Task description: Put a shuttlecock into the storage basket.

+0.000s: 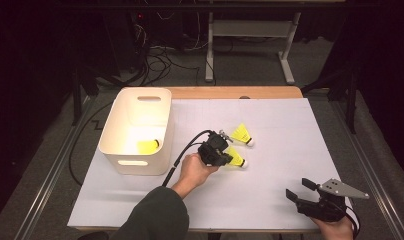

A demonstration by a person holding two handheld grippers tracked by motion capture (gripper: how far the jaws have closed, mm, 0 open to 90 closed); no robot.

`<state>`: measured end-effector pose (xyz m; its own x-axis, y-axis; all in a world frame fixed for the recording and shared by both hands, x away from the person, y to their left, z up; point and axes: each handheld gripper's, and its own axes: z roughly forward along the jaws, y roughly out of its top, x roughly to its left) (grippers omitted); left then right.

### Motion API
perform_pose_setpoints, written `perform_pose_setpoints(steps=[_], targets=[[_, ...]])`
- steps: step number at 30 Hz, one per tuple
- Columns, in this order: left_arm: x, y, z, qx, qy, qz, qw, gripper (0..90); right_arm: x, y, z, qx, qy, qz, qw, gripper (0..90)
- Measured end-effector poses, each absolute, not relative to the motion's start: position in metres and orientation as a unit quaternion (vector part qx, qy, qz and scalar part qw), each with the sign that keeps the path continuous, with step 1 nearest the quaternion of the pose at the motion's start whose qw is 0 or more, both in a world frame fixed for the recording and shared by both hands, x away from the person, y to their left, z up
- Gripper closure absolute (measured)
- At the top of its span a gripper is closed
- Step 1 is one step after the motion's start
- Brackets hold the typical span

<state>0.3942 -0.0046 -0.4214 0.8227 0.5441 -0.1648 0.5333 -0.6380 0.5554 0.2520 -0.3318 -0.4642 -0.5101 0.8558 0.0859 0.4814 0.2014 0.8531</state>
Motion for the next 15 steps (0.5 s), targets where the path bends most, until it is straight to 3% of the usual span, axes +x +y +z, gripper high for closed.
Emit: perform_pose_setpoints(steps=[15], targets=[[0.3897, -0.0039, -0.4184, 0.913, 0.280, 0.005, 0.296, 89.0, 0.2519, -0.3318, -0.4641, 0.448, 0.746, 0.446, 0.210, 26.3]])
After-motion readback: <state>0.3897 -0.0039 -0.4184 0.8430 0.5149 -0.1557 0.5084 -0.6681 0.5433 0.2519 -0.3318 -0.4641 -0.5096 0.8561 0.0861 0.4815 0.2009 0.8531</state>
